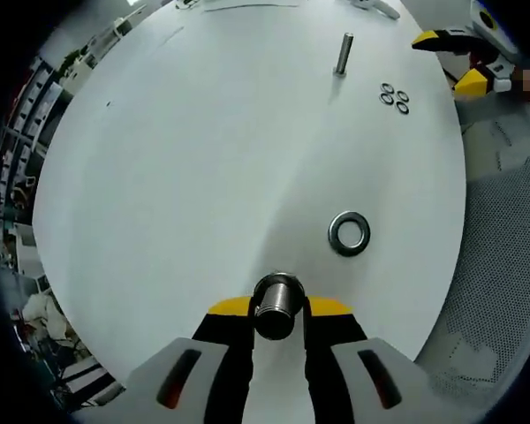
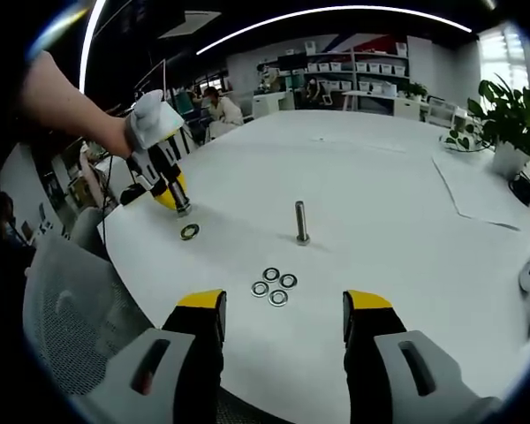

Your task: Place the washer onto the threaded stud by aligning its center hole with the stud, sliding it down to the base, and recovering from edge contact or off-axis alignment until the washer reaches the visible bottom stop.

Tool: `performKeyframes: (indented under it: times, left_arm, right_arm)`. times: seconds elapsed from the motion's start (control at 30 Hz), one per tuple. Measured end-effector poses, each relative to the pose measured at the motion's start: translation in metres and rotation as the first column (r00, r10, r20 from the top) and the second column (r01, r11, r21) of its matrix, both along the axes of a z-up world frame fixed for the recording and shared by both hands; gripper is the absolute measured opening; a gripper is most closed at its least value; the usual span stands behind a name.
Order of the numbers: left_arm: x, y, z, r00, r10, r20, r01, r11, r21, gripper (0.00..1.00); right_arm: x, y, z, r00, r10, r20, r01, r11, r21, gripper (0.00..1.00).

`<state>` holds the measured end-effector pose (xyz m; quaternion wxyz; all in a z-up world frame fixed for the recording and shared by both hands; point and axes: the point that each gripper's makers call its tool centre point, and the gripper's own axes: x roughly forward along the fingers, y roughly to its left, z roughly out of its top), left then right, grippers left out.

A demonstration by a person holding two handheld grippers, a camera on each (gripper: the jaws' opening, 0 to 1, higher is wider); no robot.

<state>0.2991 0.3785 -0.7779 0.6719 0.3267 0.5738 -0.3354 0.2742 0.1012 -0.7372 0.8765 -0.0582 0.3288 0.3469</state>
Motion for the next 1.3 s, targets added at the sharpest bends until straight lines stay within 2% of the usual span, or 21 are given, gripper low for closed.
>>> performKeyframes:
  times: [0.37, 0.67, 0.8, 1.3]
  left_arm:
    - [-0.001, 0.001, -0.005, 1.0, -0.004, -0.005, 0.004, 1.0, 0.006, 0.19]
    - [-0.001, 0.001, -0.006, 0.999, 0.027, -0.022, -0.027, 1.0, -0.008, 0.2]
    - [-0.001, 0.001, -0.006, 1.0, 0.026, -0.007, -0.026, 0.999, -0.023, 0.2]
    - [-0.004, 0.014, -0.004, 0.988, 0.155, 0.008, -0.154, 0.985, -0.083, 0.21]
  right_arm:
    - [0.001, -0.002, 0.0, 1.0, -0.01, 0.001, 0.01, 1.0, -0.004, 0.56]
    - [0.001, -0.002, -0.001, 1.0, -0.008, 0.002, 0.008, 1.0, -0.01, 0.55]
    - [0.001, -0.002, -0.001, 1.0, -0.007, 0.001, 0.007, 1.0, -0.011, 0.55]
    - [0.0, -0.002, -0.003, 1.0, -0.006, -0.008, 0.006, 1.0, -0.013, 0.55]
